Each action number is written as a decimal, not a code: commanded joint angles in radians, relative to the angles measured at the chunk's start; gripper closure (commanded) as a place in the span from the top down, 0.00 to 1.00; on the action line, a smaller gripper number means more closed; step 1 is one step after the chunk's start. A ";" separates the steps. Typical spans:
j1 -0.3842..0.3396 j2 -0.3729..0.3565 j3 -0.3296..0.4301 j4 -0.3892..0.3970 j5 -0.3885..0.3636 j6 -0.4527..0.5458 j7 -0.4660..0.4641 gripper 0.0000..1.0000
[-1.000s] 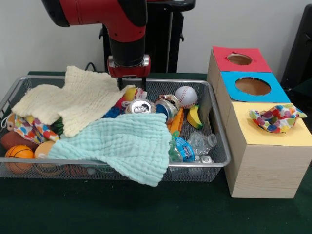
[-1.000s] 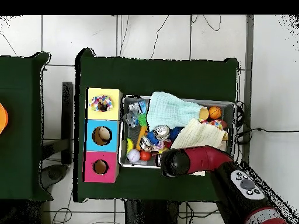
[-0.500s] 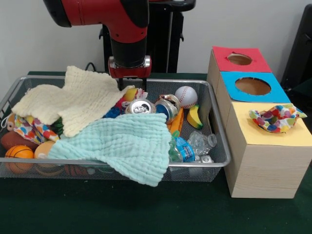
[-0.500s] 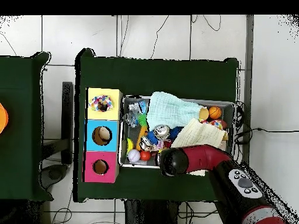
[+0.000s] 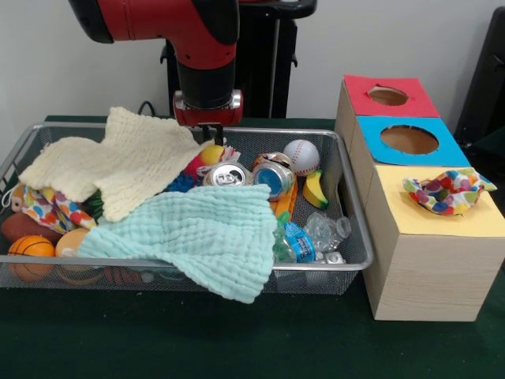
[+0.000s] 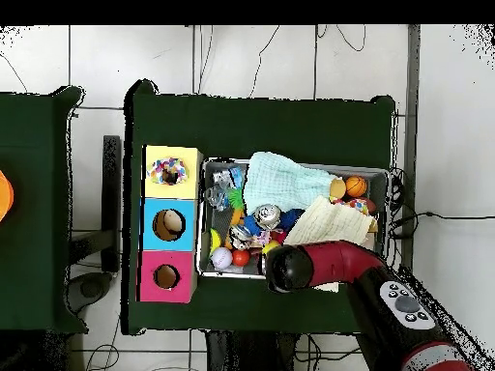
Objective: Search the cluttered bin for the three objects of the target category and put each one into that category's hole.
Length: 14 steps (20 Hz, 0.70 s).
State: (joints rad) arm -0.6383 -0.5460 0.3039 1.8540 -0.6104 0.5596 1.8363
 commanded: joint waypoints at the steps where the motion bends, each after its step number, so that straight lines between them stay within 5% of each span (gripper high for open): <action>1: 0.003 -0.002 0.038 -0.123 0.045 -0.037 0.055 0.00; 8: -0.001 -0.012 0.046 -0.118 0.045 -0.054 0.054 0.00; 14: -0.026 -0.170 0.098 -0.016 0.130 0.036 0.019 0.00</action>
State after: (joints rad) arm -0.6410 -0.5849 0.3053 1.8703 -0.5804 0.5648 1.8363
